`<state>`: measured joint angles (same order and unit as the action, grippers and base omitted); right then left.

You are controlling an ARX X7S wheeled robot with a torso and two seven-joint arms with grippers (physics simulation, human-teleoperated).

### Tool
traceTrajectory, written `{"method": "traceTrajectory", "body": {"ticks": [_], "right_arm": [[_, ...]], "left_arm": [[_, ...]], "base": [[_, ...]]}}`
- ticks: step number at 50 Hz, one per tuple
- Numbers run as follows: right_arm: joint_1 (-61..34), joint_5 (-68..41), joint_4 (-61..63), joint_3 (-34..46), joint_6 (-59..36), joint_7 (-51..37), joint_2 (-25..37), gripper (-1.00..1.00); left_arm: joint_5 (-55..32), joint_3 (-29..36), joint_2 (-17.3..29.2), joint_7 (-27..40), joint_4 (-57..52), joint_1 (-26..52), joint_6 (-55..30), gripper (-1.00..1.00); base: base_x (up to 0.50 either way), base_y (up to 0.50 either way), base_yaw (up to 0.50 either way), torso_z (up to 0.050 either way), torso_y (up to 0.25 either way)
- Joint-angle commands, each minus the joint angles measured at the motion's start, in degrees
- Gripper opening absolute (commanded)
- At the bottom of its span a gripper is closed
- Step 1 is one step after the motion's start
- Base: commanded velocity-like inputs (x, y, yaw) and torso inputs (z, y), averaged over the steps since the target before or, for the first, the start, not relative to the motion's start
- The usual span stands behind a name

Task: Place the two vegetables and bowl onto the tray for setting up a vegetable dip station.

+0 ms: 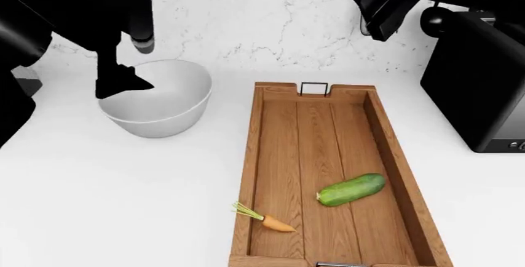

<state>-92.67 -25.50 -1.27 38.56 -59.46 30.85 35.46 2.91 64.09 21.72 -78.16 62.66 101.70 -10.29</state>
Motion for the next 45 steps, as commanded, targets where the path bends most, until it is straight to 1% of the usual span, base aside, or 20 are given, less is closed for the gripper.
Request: {"method": "traceTrajectory", "body": {"ticks": [1,5,7,12,18,23,29,35,39,45], "right_arm": [[3.0,-0.8,0.6,-1.1,1.2,-1.1,0.0,1.00],[3.2,-1.2,1.4,-1.3,0.6,-1.3,0.3,1.00],[3.7,-1.2,1.8,-1.5,0.7,-1.6,0.6,1.00],[4.1,-1.6,2.4,-1.9,0.5,-1.9,0.8,1.00],[4.2,-1.5,2.7,-1.8,0.3,-2.0,1.3,1.00],[4.9,-1.7,2.9,-2.1,0.4,-2.4,1.3,1.00],[5.2,-2.0,3.5,-2.3,-0.2,-2.7,1.7,1.00],[5.6,-2.5,4.7,-2.9,-1.2,-3.3,2.3,1.00],[6.7,-3.1,5.8,-3.6,-1.7,-4.0,2.8,1.00],[7.1,-3.5,6.7,-4.0,-2.2,-4.3,3.3,1.00]], "left_arm": [[0.0,2.2,6.5,-8.4,-19.2,0.0,-11.4,1.00],[-1.1,3.6,9.0,-11.0,-26.1,0.1,-16.1,1.00],[-2.3,4.3,9.9,-11.1,-28.7,0.0,-18.1,1.00],[-4.7,4.7,9.7,-9.5,-29.6,-2.0,-18.7,1.00],[-5.8,6.6,12.2,-9.9,-33.5,-4.7,-20.1,1.00],[-6.6,8.5,12.6,-10.2,-33.9,-5.2,-20.1,1.00],[-7.7,9.5,11.2,-9.2,-31.1,-6.5,-17.6,1.00],[-7.8,10.7,9.2,-8.3,-26.1,-7.8,-13.2,1.00],[-7.1,11.1,6.0,-7.1,-18.5,-7.6,-8.4,1.00],[-6.8,11.8,3.7,-6.4,-13.2,-7.9,-5.6,1.00]], "base": [[0.00,0.00,0.00,0.000,0.000],[0.00,0.00,0.00,0.000,0.000],[0.00,0.00,0.00,0.000,0.000],[0.00,0.00,0.00,0.000,0.000],[0.00,0.00,0.00,0.000,0.000],[0.00,0.00,0.00,0.000,0.000],[0.00,0.00,0.00,0.000,0.000],[0.00,0.00,0.00,0.000,0.000],[0.00,0.00,0.00,0.000,0.000],[0.00,0.00,0.00,0.000,0.000]]}}
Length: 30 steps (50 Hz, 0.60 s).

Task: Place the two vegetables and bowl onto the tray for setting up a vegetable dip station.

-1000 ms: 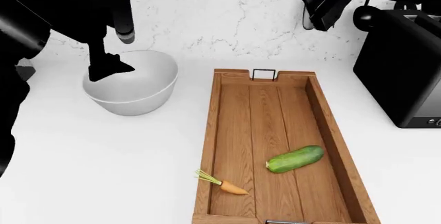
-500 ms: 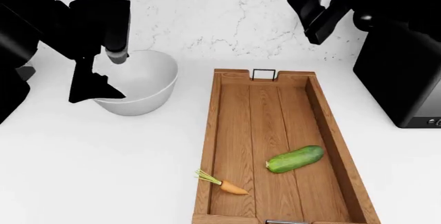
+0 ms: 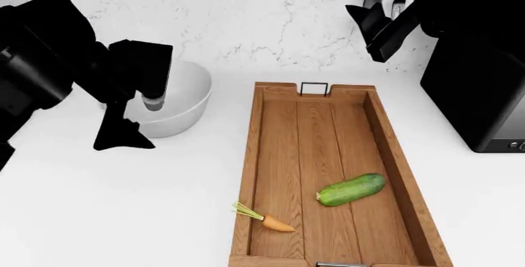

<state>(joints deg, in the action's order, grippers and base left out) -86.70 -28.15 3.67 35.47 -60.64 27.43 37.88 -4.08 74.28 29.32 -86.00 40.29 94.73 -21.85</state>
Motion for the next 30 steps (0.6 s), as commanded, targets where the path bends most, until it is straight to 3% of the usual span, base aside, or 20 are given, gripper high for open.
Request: {"method": "traceTrajectory", "body": {"ticks": [1,6,14,30], "right_arm": [[1.3,-0.9,1.8,-1.0,-1.0,-1.0,0.9,1.00],[1.7,-1.2,2.4,-1.3,-1.4,-1.3,1.1,1.00],[2.1,-1.7,3.0,-1.6,-1.8,-1.6,1.2,1.00],[2.4,-2.1,3.3,-2.0,-2.0,-1.9,1.5,1.00]], "left_arm": [[0.3,1.5,-5.4,2.2,12.6,-0.7,7.6,1.00],[1.0,1.7,-10.3,3.2,25.0,0.5,14.4,1.00],[1.0,1.9,-14.1,4.2,34.2,0.5,19.7,1.00],[1.6,2.0,-14.5,4.1,34.5,-1.1,19.8,1.00]], "base": [[0.00,0.00,0.00,0.000,0.000],[0.00,0.00,0.00,0.000,0.000],[0.00,0.00,0.00,0.000,0.000],[0.00,0.00,0.00,0.000,0.000]]}}
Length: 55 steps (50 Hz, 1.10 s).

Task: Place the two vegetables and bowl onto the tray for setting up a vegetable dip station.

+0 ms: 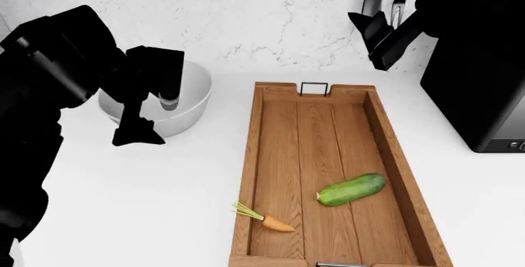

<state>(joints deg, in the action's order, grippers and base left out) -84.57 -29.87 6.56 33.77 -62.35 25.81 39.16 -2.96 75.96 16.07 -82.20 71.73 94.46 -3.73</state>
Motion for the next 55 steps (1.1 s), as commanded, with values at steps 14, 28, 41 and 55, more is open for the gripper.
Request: {"method": "traceTrajectory", "body": {"ticks": [14,28,41,55], "right_arm": [[0.2,-1.3,2.0,-1.1,-1.8,-0.8,0.8,1.00],[0.6,-0.9,0.9,-0.6,-0.1,-0.6,0.1,1.00],[1.0,0.0,-1.5,0.2,2.8,0.0,-0.8,1.00],[-3.4,-2.6,7.2,0.7,-7.0,0.9,3.5,1.00]], "left_arm": [[1.5,-0.2,-1.0,4.8,3.2,-3.0,1.7,-1.00],[-0.2,-3.6,-0.7,5.7,3.2,0.2,2.2,-1.00],[-1.9,-7.8,-1.3,5.4,0.6,9.9,4.9,-1.00],[-5.3,-8.9,5.7,2.5,-26.3,8.6,-3.7,-1.00]], "base": [[0.00,0.00,0.00,0.000,0.000],[0.00,0.00,0.00,0.000,0.000],[0.00,0.00,0.00,0.000,0.000],[0.00,0.00,0.00,0.000,0.000]]}}
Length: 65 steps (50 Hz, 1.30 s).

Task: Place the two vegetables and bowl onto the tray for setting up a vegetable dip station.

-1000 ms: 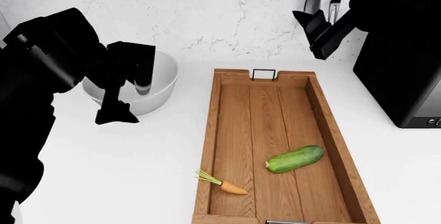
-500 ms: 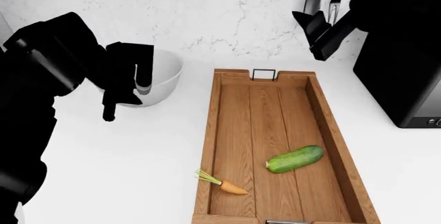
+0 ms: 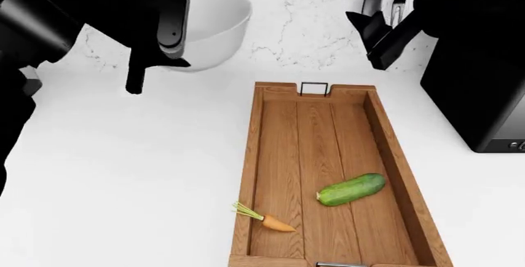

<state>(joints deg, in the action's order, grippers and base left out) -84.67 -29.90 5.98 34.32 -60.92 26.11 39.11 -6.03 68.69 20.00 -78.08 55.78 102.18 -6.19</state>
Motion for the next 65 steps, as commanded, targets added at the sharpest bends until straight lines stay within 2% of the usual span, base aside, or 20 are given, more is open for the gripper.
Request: {"method": "traceTrajectory", "body": {"ticks": [1,4,6,7,8,11,13,18,22,26,29,36,43,57,63,65], "right_arm": [[-3.9,-3.1,8.8,0.0,-9.6,0.7,3.7,1.00],[-7.5,-6.9,15.2,-1.8,-18.0,0.9,5.5,1.00],[-7.6,-11.4,18.3,-7.8,-26.1,-1.1,4.5,1.00],[-7.4,-17.5,17.6,-11.0,-29.0,-5.9,4.2,1.00],[-6.7,-22.0,19.6,-11.1,-29.0,-9.1,6.1,1.00],[-10.1,-47.7,15.7,-12.9,-28.9,-31.4,9.4,1.00],[-13.4,-62.0,15.0,-11.8,-28.4,-39.9,10.9,1.00],[-15.4,-71.7,15.9,-10.9,-25.8,-47.2,14.7,1.00],[-14.2,-72.7,17.2,-10.9,-24.1,-47.4,15.2,1.00],[-15.9,-73.6,17.5,-10.7,-23.9,-47.3,15.3,1.00],[-18.9,-67.9,17.4,-11.3,-24.4,-42.9,13.6,1.00],[-20.7,-60.5,16.9,-10.8,-22.8,-36.4,12.4,1.00],[-24.3,-54.7,15.5,-9.8,-21.1,-32.2,11.1,1.00],[-21.3,-58.4,16.5,-10.6,-18.9,-34.8,11.5,1.00],[-19.1,-63.2,17.8,-11.5,-18.1,-37.9,13.0,1.00],[-19.1,-64.3,17.8,-11.7,-17.9,-38.5,13.4,1.00]], "left_arm": [[-2.4,-1.7,1.5,-1.6,-10.0,0.8,-0.8,-1.00],[-3.3,-2.4,0.6,-1.4,-9.1,0.0,1.3,-1.00],[-3.7,-2.7,-0.3,-1.4,-7.5,-0.3,3.1,-1.00],[-3.9,-2.9,-0.9,-1.3,-6.4,-0.4,4.2,-1.00],[-4.2,-3.2,-1.7,-1.3,-5.1,-0.5,5.5,-1.00],[-4.9,-3.9,-4.9,-1.3,0.3,-1.2,10.1,-1.00],[-6.0,-4.9,-7.2,-1.6,3.7,-1.4,13.0,-1.00],[-6.8,-5.8,-11.5,-1.9,11.3,-2.2,19.5,-1.00],[-7.7,-6.3,-12.9,-2.7,12.3,-3.0,21.3,-1.00],[-8.7,-6.3,-11.5,-2.9,6.1,-4.8,19.3,-1.00],[-9.5,-6.5,-11.4,-2.8,4.2,-5.4,18.7,-1.00],[-12.1,-6.4,-6.4,-2.2,-11.2,-7.7,10.3,-1.00],[-14.2,-6.5,-3.5,-1.5,-19.7,-9.1,6.3,-1.00],[-15.0,-4.1,-3.9,-3.5,-23.4,-11.5,5.9,-1.00],[-14.8,-3.5,-6.3,-4.2,-19.5,-12.1,8.7,-1.00],[-14.4,-3.8,-8.3,-4.6,-15.2,-11.9,11.6,-1.00]], "base": [[0.00,0.00,0.00,0.000,0.000],[0.00,0.00,0.00,0.000,0.000],[0.00,0.00,0.00,0.000,0.000],[0.00,0.00,0.00,0.000,0.000],[0.00,0.00,0.00,0.000,0.000],[0.00,0.00,0.00,0.000,0.000],[0.00,0.00,0.00,0.000,0.000],[0.00,0.00,0.00,0.000,0.000],[0.00,0.00,0.00,0.000,0.000],[0.00,0.00,0.00,0.000,0.000],[0.00,0.00,0.00,0.000,0.000],[0.00,0.00,0.00,0.000,0.000],[0.00,0.00,0.00,0.000,0.000],[0.00,0.00,0.00,0.000,0.000],[0.00,0.00,0.00,0.000,0.000],[0.00,0.00,0.00,0.000,0.000]]}}
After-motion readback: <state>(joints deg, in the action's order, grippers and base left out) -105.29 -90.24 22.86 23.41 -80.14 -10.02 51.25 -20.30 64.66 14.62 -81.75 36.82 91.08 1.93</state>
